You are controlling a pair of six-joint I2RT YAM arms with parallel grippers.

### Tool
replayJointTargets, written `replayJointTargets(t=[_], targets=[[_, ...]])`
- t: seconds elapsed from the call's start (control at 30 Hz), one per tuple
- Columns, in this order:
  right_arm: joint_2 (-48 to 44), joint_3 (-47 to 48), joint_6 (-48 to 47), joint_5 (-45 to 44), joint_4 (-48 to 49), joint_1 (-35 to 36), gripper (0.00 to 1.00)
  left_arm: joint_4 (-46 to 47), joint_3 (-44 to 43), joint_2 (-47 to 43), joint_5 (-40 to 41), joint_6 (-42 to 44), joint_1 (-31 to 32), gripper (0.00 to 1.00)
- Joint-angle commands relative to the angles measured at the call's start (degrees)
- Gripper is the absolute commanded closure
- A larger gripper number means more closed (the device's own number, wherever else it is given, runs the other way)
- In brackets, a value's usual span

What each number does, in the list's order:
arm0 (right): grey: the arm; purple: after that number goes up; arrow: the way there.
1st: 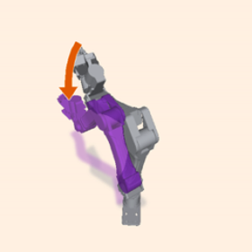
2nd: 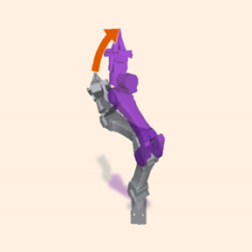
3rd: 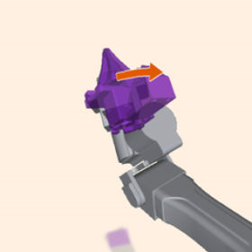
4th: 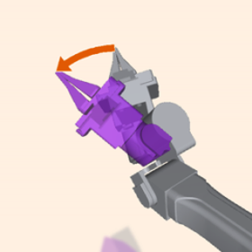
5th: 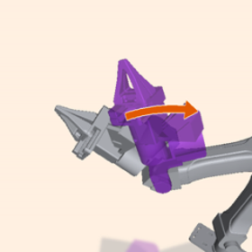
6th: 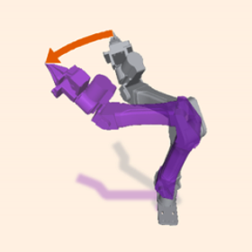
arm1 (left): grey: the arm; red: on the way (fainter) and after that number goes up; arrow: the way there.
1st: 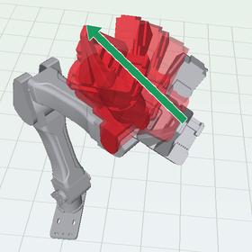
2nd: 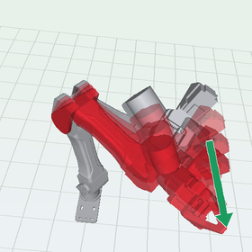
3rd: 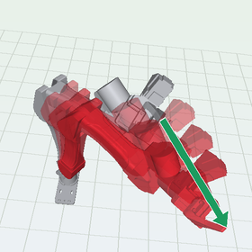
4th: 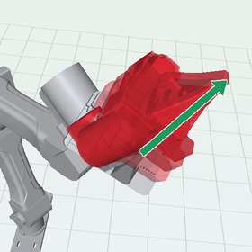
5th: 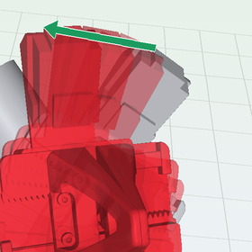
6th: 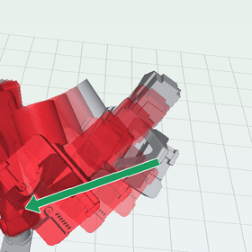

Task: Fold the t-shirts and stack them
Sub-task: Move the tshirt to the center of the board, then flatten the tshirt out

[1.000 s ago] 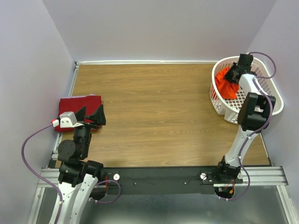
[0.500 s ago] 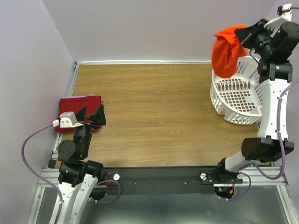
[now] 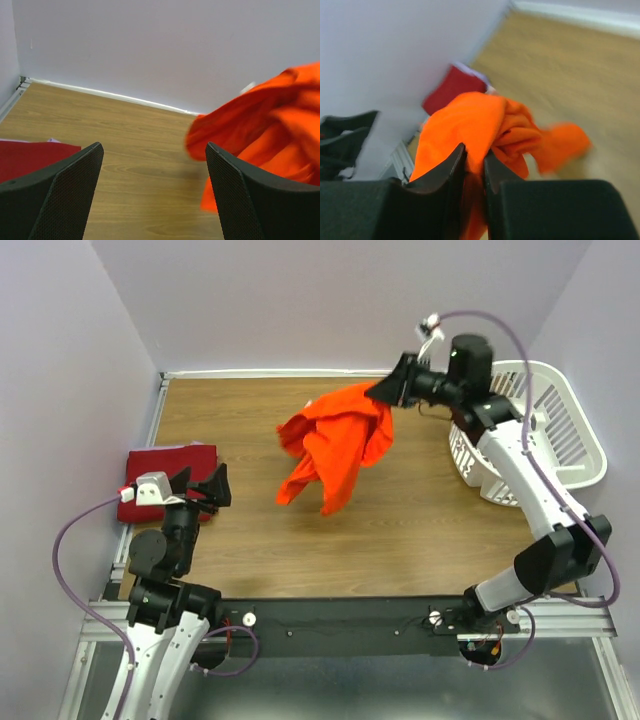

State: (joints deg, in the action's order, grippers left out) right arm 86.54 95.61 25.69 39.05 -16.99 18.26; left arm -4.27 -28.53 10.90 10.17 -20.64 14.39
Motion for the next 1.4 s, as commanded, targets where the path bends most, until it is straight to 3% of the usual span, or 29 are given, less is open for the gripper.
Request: replayJointTargets(t=[0.0,0.03,0.17,0.23,0.37,0.5,0.67,0.87,1.03,1.37], targets=[[-2.4,-11.9,-2.8,-14.8,-3.4,-0.2,0.68,-0.8,-0.1,1.6,-1.7,-0.3,0.2,0.1],[-3.2,-17.8,-3.6,-21.8,-4.0,-0.2,0.63,-0.9,-0.1,2.1,-2.0,-0.3,0.2,0.1],[-9.2,-28.6,-5.8,-34.1,-6.6,-0.3,0.5,-0.4,0.1,4.5,-3.2,-0.4,0.2,0.1],[-10.6,-31.1,-7.7,-34.0,-7.3,-0.3,0.46,0.1,-0.1,6.0,-3.5,-0.5,0.1,0.1],[-12.0,-37.5,-11.3,-24.2,-7.8,0.6,0.41,0.1,-0.8,12.2,-4.6,-0.7,0.0,0.1],[-12.0,-41.6,-12.1,-26.6,-7.7,5.2,0.39,0.6,-0.6,16.7,-6.5,-1.8,0.1,0.1],[-6.9,-40.9,-13.1,-35.2,-7.0,14.1,0.39,0.6,-0.9,22.9,-9.9,-1.9,0.1,0.11],[-2.5,-39.1,-12.2,-46.0,-6.3,16.2,0.39,1.5,-0.7,27.2,-14.9,-7.1,0.2,0.14],[1.1,-39.3,-14.4,-44.9,-5.4,16.2,0.39,3.9,-1.6,33.0,-19.2,-9.2,0.5,0.14],[8.8,-32.9,-21.4,-43.7,-0.9,19.6,0.4,2.2,-6.2,40.4,-14.5,-2.4,0.5,0.14]])
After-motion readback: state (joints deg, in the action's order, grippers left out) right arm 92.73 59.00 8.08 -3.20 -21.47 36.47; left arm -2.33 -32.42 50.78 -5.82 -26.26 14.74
